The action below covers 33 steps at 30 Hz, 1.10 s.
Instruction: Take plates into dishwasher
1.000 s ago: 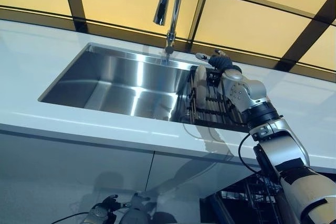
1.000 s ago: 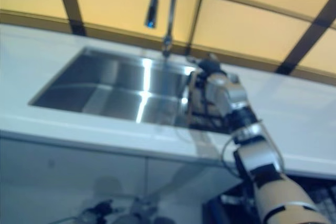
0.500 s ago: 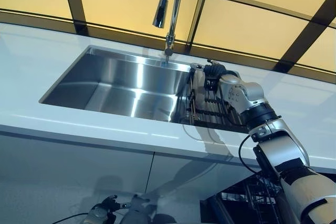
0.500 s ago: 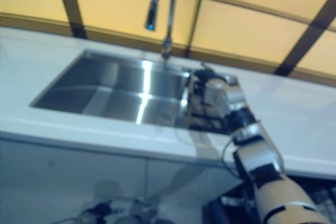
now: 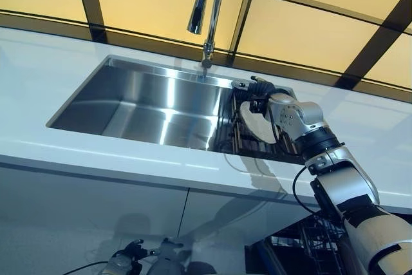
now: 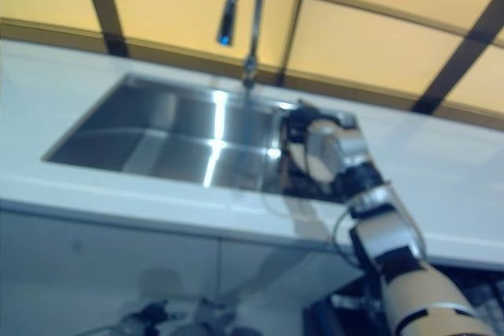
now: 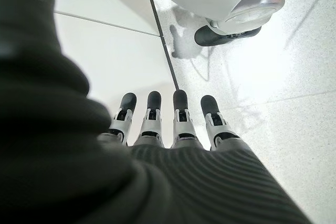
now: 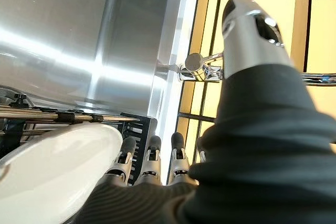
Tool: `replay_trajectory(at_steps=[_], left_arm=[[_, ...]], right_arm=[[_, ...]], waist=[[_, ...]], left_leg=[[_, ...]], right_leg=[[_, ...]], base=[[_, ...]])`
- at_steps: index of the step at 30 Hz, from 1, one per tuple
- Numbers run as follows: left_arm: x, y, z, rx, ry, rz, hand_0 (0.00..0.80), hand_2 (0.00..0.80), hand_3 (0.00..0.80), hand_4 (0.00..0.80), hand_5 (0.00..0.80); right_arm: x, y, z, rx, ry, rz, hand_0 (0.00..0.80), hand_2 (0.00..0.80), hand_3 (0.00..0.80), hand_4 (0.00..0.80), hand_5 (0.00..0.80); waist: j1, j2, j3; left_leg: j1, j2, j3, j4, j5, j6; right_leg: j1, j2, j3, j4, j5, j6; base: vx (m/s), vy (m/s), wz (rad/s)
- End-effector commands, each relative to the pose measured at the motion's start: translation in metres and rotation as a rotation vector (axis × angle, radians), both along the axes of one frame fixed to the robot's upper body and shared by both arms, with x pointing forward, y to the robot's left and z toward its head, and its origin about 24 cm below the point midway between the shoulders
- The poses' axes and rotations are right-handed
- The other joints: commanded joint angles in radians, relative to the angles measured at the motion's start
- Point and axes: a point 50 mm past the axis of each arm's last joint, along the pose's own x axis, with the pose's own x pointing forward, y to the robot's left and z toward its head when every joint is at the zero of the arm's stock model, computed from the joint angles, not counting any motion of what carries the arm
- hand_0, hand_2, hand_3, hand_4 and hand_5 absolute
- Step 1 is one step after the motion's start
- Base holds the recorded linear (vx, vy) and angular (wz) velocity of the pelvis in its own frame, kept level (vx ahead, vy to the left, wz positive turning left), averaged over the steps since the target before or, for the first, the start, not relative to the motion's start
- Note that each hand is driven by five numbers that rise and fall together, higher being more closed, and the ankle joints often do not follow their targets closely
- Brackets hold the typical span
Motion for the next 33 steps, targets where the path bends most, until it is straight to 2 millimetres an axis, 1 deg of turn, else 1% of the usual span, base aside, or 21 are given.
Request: replay_trajectory(at_steps=[1, 6, 9, 10, 13, 16, 18, 19, 20, 24, 28, 32, 33], left_arm=[[0.015, -0.009, 0.002, -0.007, -0.026, -0.029, 0.0, 0.0, 0.0, 0.0, 0.0], [0.014, -0.01, 0.001, -0.008, -0.025, -0.028, 0.0, 0.0, 0.0, 0.0, 0.0], [0.013, -0.009, 0.001, -0.009, -0.026, -0.027, 0.0, 0.0, 0.0, 0.0, 0.0], [0.013, -0.009, 0.001, -0.008, -0.025, -0.027, 0.0, 0.0, 0.0, 0.0, 0.0], [0.009, -0.008, 0.0, -0.009, -0.026, -0.018, 0.0, 0.0, 0.0, 0.0, 0.0], [0.005, -0.001, 0.001, -0.004, -0.023, -0.001, 0.0, 0.0, 0.0, 0.0, 0.0], [0.003, 0.007, 0.002, 0.005, -0.018, 0.015, 0.0, 0.0, 0.0, 0.0, 0.0], [0.001, 0.009, 0.002, 0.008, -0.019, 0.024, 0.0, 0.0, 0.0, 0.0, 0.0], [-0.001, 0.011, 0.002, 0.011, -0.018, 0.031, 0.0, 0.0, 0.0, 0.0, 0.0], [-0.003, 0.019, 0.004, 0.023, -0.022, 0.057, 0.0, 0.0, 0.0, 0.0, 0.0], [-0.003, 0.022, 0.005, 0.03, -0.028, 0.071, 0.0, 0.0, 0.0, 0.0, 0.0], [-0.002, 0.023, 0.006, 0.034, -0.028, 0.069, 0.0, 0.0, 0.0, 0.0, 0.0], [-0.003, 0.024, 0.006, 0.036, -0.027, 0.067, 0.0, 0.0, 0.0, 0.0, 0.0]], right_arm=[[0.002, -0.018, 0.024, -0.089, -0.101, -0.037, 0.0, 0.0, 0.0, 0.0, 0.0], [0.001, -0.018, 0.027, -0.092, -0.131, -0.029, 0.0, 0.0, 0.0, 0.0, 0.0], [0.0, -0.019, 0.034, -0.126, -0.184, -0.021, 0.0, 0.0, 0.0, 0.0, 0.0], [0.0, -0.022, 0.04, -0.174, -0.232, -0.021, 0.0, 0.0, 0.0, 0.0, 0.0], [-0.002, -0.034, 0.068, -0.392, -0.404, -0.044, 0.0, 0.0, 0.0, 0.0, 0.0], [-0.012, -0.046, 0.105, -0.596, -0.557, -0.029, 0.0, 0.0, 0.0, 0.0, 0.0], [-0.022, -0.059, 0.117, -0.747, -0.593, 0.01, 0.0, 0.0, 0.0, 0.0, 0.0], [-0.025, -0.064, 0.117, -0.787, -0.575, 0.028, 0.0, 0.0, 0.0, 0.0, 0.0], [-0.028, -0.07, 0.113, -0.811, -0.549, 0.06, 0.0, 0.0, 0.0, 0.0, 0.0], [-0.035, -0.087, 0.086, -0.942, -0.379, 0.214, 0.0, 0.0, 0.0, 0.0, 0.0], [-0.039, -0.092, 0.062, -1.004, -0.261, 0.331, 0.0, 0.0, 0.0, 0.0, 0.0], [-0.04, -0.091, 0.045, -1.016, -0.209, 0.393, 0.0, 0.0, 0.0, 0.0, 0.0], [-0.041, -0.09, 0.038, -1.02, -0.184, 0.425, 0.0, 0.0, 0.0, 0.0, 0.0]], waist=[[0.011, 0.045, 0.001], [0.007, 0.044, 0.002], [0.005, 0.044, 0.003], [0.004, 0.044, 0.003], [-0.001, 0.042, 0.003], [-0.01, 0.034, 0.0], [-0.02, 0.026, -0.001], [-0.026, 0.023, 0.0], [-0.033, 0.021, 0.0], [-0.057, 0.013, 0.0], [-0.068, 0.008, 0.001], [-0.07, 0.008, 0.006], [-0.07, 0.009, 0.009]], left_leg=[[0.144, -0.046, 0.064, -0.234, 0.04, 0.064], [0.144, -0.046, 0.066, -0.234, 0.04, 0.063], [0.145, -0.047, 0.068, -0.234, 0.038, 0.064], [0.145, -0.046, 0.068, -0.234, 0.038, 0.064], [0.147, -0.044, 0.075, -0.234, 0.036, 0.063], [0.146, -0.042, 0.081, -0.234, 0.036, 0.063], [0.146, -0.04, 0.085, -0.234, 0.034, 0.065], [0.145, -0.04, 0.088, -0.234, 0.033, 0.065], [0.146, -0.039, 0.09, -0.234, 0.032, 0.066], [0.146, -0.034, 0.105, -0.234, 0.029, 0.066], [0.148, -0.031, 0.116, -0.234, 0.026, 0.067], [0.149, -0.031, 0.116, -0.234, 0.025, 0.068], [0.149, -0.031, 0.116, -0.234, 0.026, 0.068]], right_leg=[[-0.026, -0.016, 0.066, 0.078, 0.094, 0.023], [-0.031, -0.021, 0.065, 0.077, 0.099, 0.025], [-0.037, -0.024, 0.063, 0.078, 0.106, 0.027], [-0.038, -0.024, 0.064, 0.077, 0.106, 0.027], [-0.041, -0.025, 0.066, 0.078, 0.108, 0.03], [-0.045, -0.024, 0.072, 0.083, 0.113, 0.036], [-0.054, -0.025, 0.078, 0.091, 0.12, 0.04], [-0.059, -0.025, 0.08, 0.096, 0.123, 0.043], [-0.062, -0.025, 0.085, 0.097, 0.125, 0.043], [-0.071, -0.019, 0.098, 0.102, 0.122, 0.046], [-0.074, -0.014, 0.103, 0.103, 0.119, 0.047], [-0.076, -0.014, 0.104, 0.107, 0.12, 0.046], [-0.076, -0.015, 0.104, 0.108, 0.12, 0.047]], base=[[0.0, 0.0, 0.0], [0.0, 0.0, 0.0], [0.0, 0.0, 0.0], [0.0, 0.0, 0.0], [0.0, 0.0, 0.0], [0.003, 0.005, 0.03], [-0.002, -0.019, -0.05], [-0.008, -0.031, -0.11], [-0.009, -0.027, -0.13], [-0.005, -0.03, -0.1], [0.006, -0.029, -0.14], [0.007, -0.015, -0.04], [0.0, 0.0, 0.0]])
